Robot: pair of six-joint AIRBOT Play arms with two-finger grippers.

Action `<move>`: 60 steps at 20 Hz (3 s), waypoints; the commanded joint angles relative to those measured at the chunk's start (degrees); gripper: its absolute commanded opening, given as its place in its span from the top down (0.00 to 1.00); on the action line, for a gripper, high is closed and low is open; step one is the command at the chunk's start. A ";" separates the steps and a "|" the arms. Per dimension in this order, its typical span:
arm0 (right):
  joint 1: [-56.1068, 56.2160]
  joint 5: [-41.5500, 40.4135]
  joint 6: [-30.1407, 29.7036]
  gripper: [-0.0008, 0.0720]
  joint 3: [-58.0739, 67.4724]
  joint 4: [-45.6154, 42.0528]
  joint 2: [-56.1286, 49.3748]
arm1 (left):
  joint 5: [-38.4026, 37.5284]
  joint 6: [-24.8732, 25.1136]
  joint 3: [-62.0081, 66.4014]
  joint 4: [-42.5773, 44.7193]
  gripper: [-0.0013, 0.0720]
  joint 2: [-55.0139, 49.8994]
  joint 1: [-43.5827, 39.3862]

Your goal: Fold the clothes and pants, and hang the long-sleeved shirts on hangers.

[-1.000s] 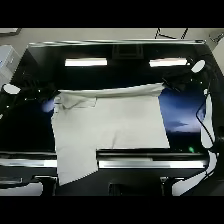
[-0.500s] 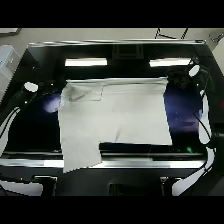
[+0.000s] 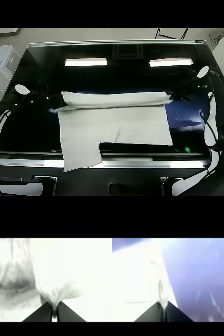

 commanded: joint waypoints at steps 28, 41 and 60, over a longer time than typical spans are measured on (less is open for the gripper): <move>-13.49 17.03 -3.91 0.21 -26.08 1.64 14.73 | -14.05 8.59 -42.21 4.31 0.38 21.46 10.05; -13.42 8.85 -8.81 0.21 -39.93 5.27 15.34 | -7.41 8.15 -44.22 -2.03 0.95 21.46 10.05; -10.01 0.70 -7.34 0.94 -23.78 22.45 15.17 | -4.02 0.04 -14.62 -2.49 0.95 20.57 8.61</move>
